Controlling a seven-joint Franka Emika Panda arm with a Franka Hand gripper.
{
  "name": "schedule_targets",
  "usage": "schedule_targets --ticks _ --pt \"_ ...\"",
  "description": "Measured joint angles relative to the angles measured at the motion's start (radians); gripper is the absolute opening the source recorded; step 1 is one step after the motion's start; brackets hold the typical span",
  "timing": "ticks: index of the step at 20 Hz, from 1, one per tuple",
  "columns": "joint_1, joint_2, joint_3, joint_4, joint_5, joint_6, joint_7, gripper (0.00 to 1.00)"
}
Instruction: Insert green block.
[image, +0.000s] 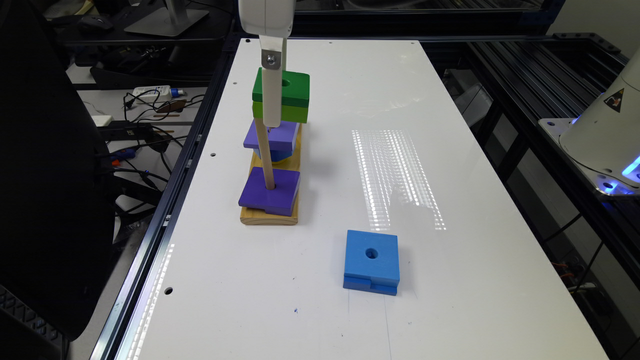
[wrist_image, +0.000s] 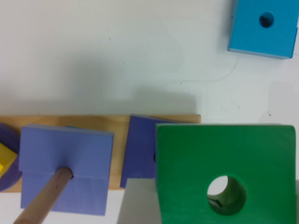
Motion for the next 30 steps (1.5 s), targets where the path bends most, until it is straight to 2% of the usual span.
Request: schedule_targets --ticks 12,17,22,30 --pt "-0.002 0.001 0.000 0.003 0.0000 0.009 0.000 0.00" --pt "-0.001 0.023 0.000 0.028 -0.0007 0.021 0.000 0.00" --pt "0.001 0.056 0.000 0.062 -0.0073 0.021 0.000 0.00" --pt "0.001 0.063 0.002 0.064 -0.0083 0.023 0.000 0.00"
